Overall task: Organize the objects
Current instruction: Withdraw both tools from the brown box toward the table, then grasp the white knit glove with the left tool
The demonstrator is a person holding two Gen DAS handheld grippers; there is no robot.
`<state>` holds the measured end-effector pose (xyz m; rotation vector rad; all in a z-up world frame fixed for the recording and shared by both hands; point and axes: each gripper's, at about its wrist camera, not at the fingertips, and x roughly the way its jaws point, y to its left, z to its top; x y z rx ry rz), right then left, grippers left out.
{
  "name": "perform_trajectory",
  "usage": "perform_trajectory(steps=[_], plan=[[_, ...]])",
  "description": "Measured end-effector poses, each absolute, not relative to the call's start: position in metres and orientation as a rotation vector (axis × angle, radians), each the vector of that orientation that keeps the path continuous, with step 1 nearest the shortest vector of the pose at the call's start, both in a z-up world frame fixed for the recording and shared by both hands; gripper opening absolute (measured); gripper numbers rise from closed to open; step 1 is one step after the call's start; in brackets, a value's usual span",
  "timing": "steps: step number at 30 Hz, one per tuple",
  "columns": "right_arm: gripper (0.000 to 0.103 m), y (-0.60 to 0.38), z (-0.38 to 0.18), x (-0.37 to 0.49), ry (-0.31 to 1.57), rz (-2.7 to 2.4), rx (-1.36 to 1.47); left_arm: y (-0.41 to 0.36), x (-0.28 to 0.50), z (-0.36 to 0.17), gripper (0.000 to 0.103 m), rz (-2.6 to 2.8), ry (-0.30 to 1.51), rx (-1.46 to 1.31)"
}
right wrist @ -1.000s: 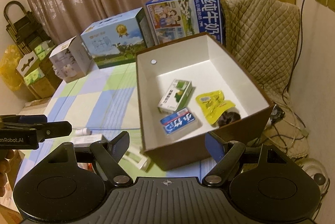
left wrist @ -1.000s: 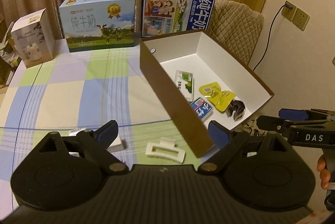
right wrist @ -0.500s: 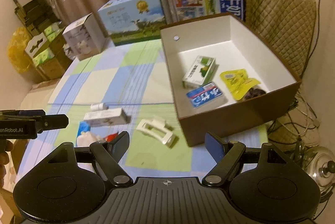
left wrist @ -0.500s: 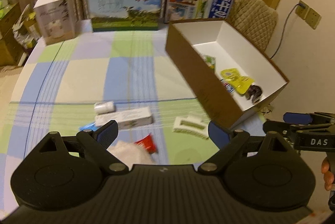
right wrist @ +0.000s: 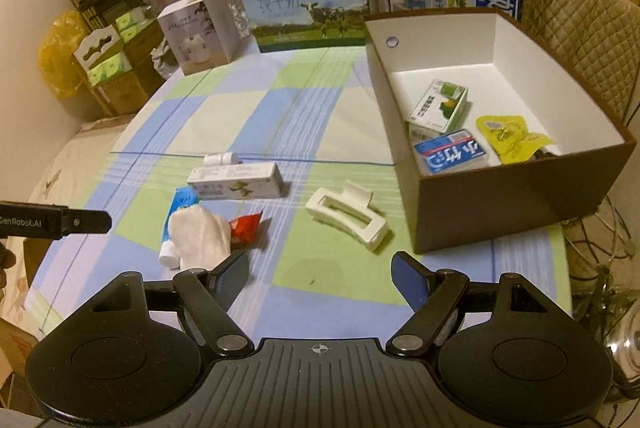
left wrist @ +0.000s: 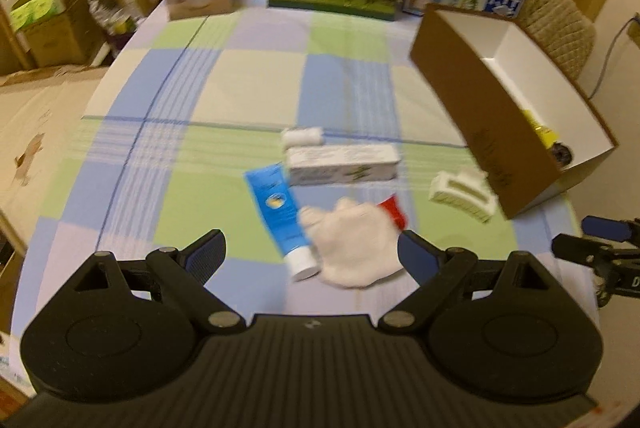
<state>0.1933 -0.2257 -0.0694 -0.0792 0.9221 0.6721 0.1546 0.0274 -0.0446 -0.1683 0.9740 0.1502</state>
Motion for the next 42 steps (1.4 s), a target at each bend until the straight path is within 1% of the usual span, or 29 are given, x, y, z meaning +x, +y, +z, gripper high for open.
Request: perform_trajectory(steps=[7,15,34,40,42], plan=[[0.076,-0.217,-0.088,0.194,0.938,0.666,-0.086,0.045,0.142,-0.063,0.091,0.187,1.007,-0.194],[0.076,-0.221,-0.098,0.199,0.96,0.637,-0.078,0.035,0.148,-0.084,0.091,0.134,1.031,-0.211],[0.076,-0.262,-0.111,0.221,1.017,0.506,0.002,0.006,0.213,-0.137,0.091,0.026,1.028,-0.167],[0.076,-0.266,-0.118,0.222,1.04,0.484,0.003,0.005,0.22,-0.145,0.088,-0.006,1.017,-0.151],[0.076,-0.265,-0.12,0.222,1.046,0.481,0.002,0.003,0.221,-0.147,0.082,-0.018,1.013,-0.137]])
